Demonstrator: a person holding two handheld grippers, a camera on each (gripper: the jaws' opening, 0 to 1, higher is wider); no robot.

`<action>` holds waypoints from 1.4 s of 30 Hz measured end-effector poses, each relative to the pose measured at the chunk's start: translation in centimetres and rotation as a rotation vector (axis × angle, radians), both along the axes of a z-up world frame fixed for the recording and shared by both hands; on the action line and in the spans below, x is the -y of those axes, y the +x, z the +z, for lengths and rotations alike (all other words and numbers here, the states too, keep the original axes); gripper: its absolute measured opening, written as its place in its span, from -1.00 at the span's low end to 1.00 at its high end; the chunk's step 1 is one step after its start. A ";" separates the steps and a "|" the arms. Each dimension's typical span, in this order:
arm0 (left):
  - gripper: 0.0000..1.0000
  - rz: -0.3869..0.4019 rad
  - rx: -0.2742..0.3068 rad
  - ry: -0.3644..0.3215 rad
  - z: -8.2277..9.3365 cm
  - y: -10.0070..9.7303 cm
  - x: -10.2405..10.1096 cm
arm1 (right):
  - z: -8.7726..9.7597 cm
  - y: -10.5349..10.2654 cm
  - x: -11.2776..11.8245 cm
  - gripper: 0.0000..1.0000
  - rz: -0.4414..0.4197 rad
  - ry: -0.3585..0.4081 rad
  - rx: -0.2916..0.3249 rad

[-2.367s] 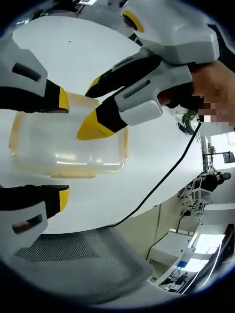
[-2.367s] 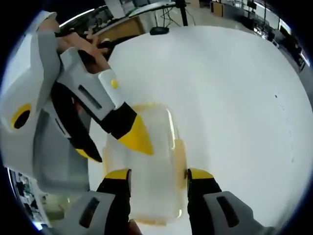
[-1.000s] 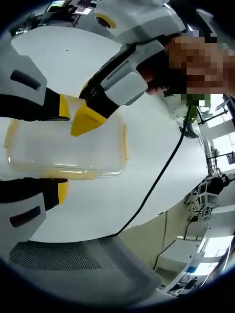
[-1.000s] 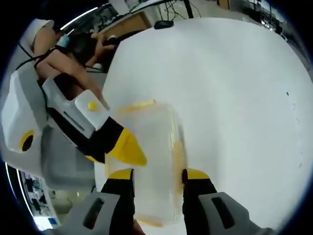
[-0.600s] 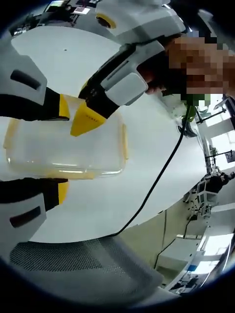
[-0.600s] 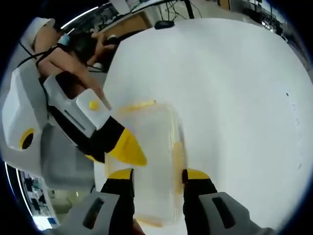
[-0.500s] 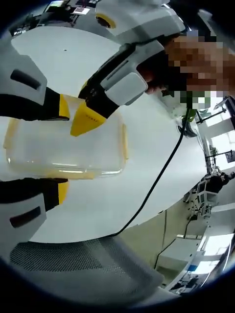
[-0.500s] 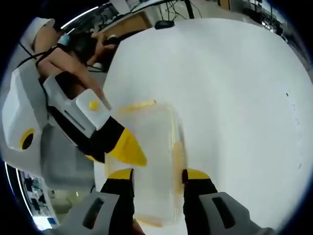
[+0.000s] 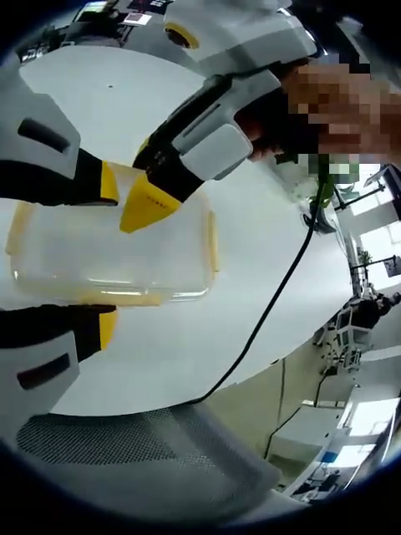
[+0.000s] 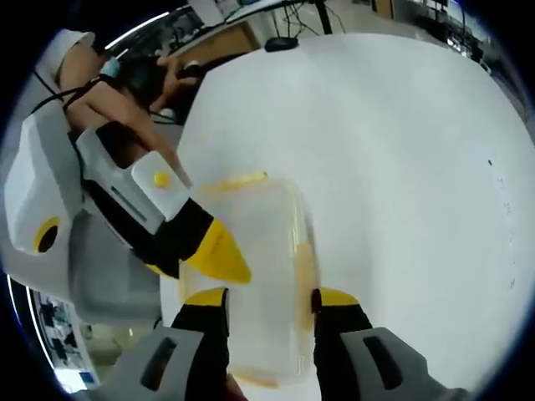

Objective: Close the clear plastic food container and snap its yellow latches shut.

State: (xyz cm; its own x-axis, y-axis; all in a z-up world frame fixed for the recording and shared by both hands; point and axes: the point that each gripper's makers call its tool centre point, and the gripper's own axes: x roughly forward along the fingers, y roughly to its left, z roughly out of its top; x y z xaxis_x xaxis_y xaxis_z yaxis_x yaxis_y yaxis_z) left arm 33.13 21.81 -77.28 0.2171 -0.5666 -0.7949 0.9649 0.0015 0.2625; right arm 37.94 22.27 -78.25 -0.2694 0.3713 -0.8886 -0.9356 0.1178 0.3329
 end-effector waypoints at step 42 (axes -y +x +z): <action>0.19 0.000 -0.053 -0.019 1.0 0.8 -0.3 | 0.9 0.3 -0.2 -0.05 -0.004 0.009 0.125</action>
